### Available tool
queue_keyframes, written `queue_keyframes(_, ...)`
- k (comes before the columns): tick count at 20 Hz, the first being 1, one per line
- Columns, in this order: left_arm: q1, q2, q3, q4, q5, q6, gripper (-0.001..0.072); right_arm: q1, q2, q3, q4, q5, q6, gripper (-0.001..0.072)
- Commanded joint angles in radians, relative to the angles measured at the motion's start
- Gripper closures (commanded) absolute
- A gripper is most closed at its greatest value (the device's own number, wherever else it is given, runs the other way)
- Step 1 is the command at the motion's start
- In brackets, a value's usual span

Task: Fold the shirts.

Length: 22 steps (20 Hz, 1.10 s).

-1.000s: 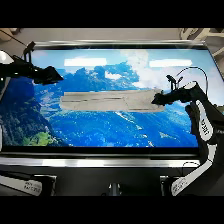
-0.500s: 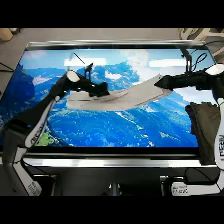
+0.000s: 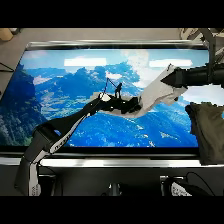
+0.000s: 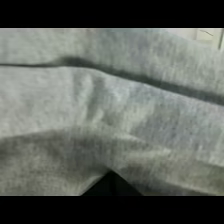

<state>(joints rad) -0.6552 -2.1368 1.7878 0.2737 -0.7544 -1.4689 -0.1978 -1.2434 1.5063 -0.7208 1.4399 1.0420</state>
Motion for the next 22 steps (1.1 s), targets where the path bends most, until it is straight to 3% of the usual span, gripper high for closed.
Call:
queue_keyframes(1, 0.009, 0.013, 0.001, -0.047, -0.01, 0.099, 0.0672, 0.003, 0.021, 0.0, -0.063, 0.016, 0.012, 0.0692)
queue_keyframes(7, 0.339, 0.32, 0.001, 0.36, -0.188, 0.097, 0.0672, 0.228, -0.166, 0.001, 0.008, -0.217, -0.025, 0.0692)
queue_keyframes(12, 0.568, 0.619, 0.0, 0.401, -0.26, 0.101, 0.0671, 0.488, -0.446, 0.001, 0.225, -0.503, -0.076, 0.0686)
queue_keyframes(13, 0.586, 0.665, 0.0, 0.406, -0.272, 0.101, 0.0672, 0.521, -0.504, 0.001, 0.325, -0.529, -0.103, 0.0602)
queue_keyframes(15, 0.595, 0.744, 0.0, 0.466, -0.3, 0.101, 0.0672, 0.56, -0.594, 0.001, 0.559, -0.534, -0.224, 0.0146)
queue_keyframes(16, 0.594, 0.77, 0.0, 0.499, -0.319, 0.101, 0.0671, 0.56, -0.615, 0.001, 0.626, -0.503, -0.255, 0.0101)
queue_keyframes(18, 0.589, 0.805, 0.0, 0.559, -0.367, 0.101, 0.0672, 0.518, -0.603, 0.001, 0.578, -0.429, -0.261, 0.0103)
queue_keyframes(22, 0.589, 0.816, 0.0, 0.64, -0.417, 0.101, 0.0671, 0.327, -0.498, 0.001, 0.137, -0.259, -0.129, 0.0103)
